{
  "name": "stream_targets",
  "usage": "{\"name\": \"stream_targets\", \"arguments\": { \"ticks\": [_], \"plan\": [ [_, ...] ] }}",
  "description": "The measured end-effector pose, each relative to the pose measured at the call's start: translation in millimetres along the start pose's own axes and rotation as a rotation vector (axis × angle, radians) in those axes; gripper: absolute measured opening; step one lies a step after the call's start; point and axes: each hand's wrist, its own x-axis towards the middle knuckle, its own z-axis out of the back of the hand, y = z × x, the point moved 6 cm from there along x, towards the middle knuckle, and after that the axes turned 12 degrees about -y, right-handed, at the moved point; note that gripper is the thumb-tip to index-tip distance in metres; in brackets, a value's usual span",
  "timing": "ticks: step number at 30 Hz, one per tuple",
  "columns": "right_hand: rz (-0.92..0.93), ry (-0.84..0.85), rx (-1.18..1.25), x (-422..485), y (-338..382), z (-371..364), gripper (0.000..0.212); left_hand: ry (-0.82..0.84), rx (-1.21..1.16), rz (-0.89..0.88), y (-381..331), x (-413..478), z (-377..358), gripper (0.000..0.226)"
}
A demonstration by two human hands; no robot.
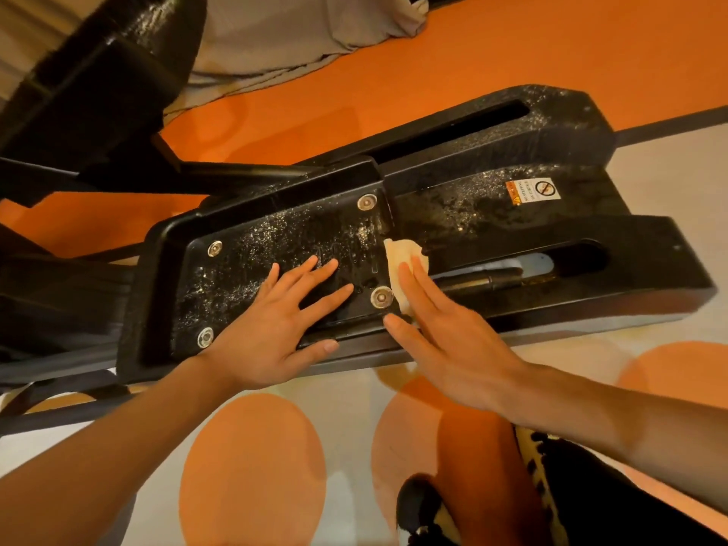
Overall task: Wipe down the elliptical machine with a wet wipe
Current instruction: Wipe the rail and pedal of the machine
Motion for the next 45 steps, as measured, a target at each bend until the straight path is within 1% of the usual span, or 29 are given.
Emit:
{"name": "stream_targets", "arguments": {
  "ticks": [1, 3, 6, 7, 10, 12, 14, 16, 18, 20, 22, 24, 26, 28, 31, 33, 35, 37, 38, 39, 40, 41, 42, 43, 44, 45],
  "plan": [
    [-0.017, 0.018, -0.006, 1.5, 0.1, -0.3, 0.097, 0.004, -0.004, 0.002, 0.4, -0.5, 0.0, 0.07],
    [-0.05, -0.001, -0.009, 21.1, 0.8, 3.7, 0.095, 0.008, -0.007, 0.004, 1.6, -0.8, -0.9, 0.071],
    [-0.072, -0.104, 0.026, 74.5, 2.2, 14.1, 0.077, 0.018, -0.001, 0.007, 2.1, -0.8, -2.8, 0.072],
    [-0.054, -0.14, 0.035, 90.2, 4.0, 16.3, 0.077, 0.011, -0.004, 0.008, 1.8, -0.8, -2.9, 0.073],
    [0.059, -0.205, 0.021, 111.8, 3.7, 15.5, 0.091, -0.023, -0.021, -0.008, -0.1, -1.9, -2.1, 0.074],
    [0.121, -0.216, 0.019, 111.5, -3.0, 15.2, 0.092, -0.044, 0.002, -0.022, 0.2, -2.2, -4.2, 0.074],
    [0.128, -0.211, 0.03, 103.3, -8.6, 14.8, 0.098, -0.043, 0.021, -0.026, -0.9, -3.0, -5.6, 0.075],
    [0.083, -0.192, 0.074, 88.4, -10.0, 10.2, 0.097, -0.037, 0.058, -0.035, -0.2, -0.5, -5.0, 0.076],
    [0.014, -0.169, 0.161, 61.7, -4.6, 2.1, 0.088, -0.021, 0.109, -0.056, -1.1, 0.5, -4.4, 0.077],
    [-0.063, -0.141, 0.187, 36.1, -3.9, -6.5, 0.08, -0.011, 0.125, -0.069, -1.9, -0.2, -3.1, 0.078],
    [-0.096, -0.121, 0.2, 24.6, 0.2, -10.4, 0.079, -0.006, 0.12, -0.078, -3.2, 0.6, -1.8, 0.077],
    [-0.101, -0.135, 0.229, 31.3, 3.1, -7.6, 0.074, -0.022, 0.101, -0.072, -4.1, 0.9, -0.4, 0.077],
    [-0.18, -0.137, 0.243, 55.3, 1.8, -1.9, 0.075, -0.038, 0.108, -0.068, -4.3, 0.9, 1.3, 0.076],
    [-0.239, -0.155, 0.308, 84.6, 1.4, 4.8, 0.073, -0.072, 0.111, -0.058, -4.3, -0.7, 3.4, 0.076],
    [-0.259, -0.216, 0.402, 109.5, 5.1, 10.8, 0.069, -0.11, 0.096, -0.051, -1.6, -0.8, 4.0, 0.076],
    [-0.291, -0.271, 0.47, 94.8, 4.2, 0.4, 0.065, -0.123, 0.093, -0.035, -0.5, -1.4, 2.8, 0.076],
    [-0.321, -0.277, 0.511, 63.8, 8.7, -13.6, 0.059, -0.125, 0.092, -0.027, -0.6, -0.8, 1.6, 0.076],
    [-0.382, -0.304, 0.665, 38.9, 5.0, -23.0, 0.054, -0.122, 0.09, -0.019, -0.8, -1.4, 1.3, 0.077],
    [-0.423, -0.299, 0.685, 35.2, 2.7, -26.3, 0.052, -0.122, 0.092, -0.018, -0.5, -1.6, 1.3, 0.077],
    [-0.44, -0.27, 0.631, 33.3, 8.4, -25.0, 0.052, -0.123, 0.094, -0.022, -0.3, -1.4, 1.1, 0.077],
    [-0.418, -0.252, 0.573, 30.1, 10.8, -26.3, 0.055, -0.127, 0.092, -0.025, -0.2, -1.4, 0.8, 0.077],
    [-0.37, -0.266, 0.505, 26.5, 11.2, -27.1, 0.065, -0.134, 0.088, -0.023, 0.1, -1.4, 0.5, 0.077],
    [-0.332, -0.296, 0.514, 23.9, 5.8, -29.1, 0.072, -0.141, 0.081, -0.018, 0.5, -1.6, 0.5, 0.077],
    [-0.288, -0.307, 0.545, 21.2, 4.3, -28.7, 0.065, -0.148, 0.075, -0.014, 0.9, -1.5, 0.4, 0.076],
    [-0.214, -0.282, 0.542, 27.5, 2.7, -29.1, 0.057, -0.154, 0.07, -0.012, 1.2, -0.9, 0.6, 0.076],
    [-0.151, -0.278, 0.512, 38.1, -1.2, -26.1, 0.054, -0.16, 0.067, -0.013, 1.0, -0.4, 0.9, 0.075]
  ]
}}
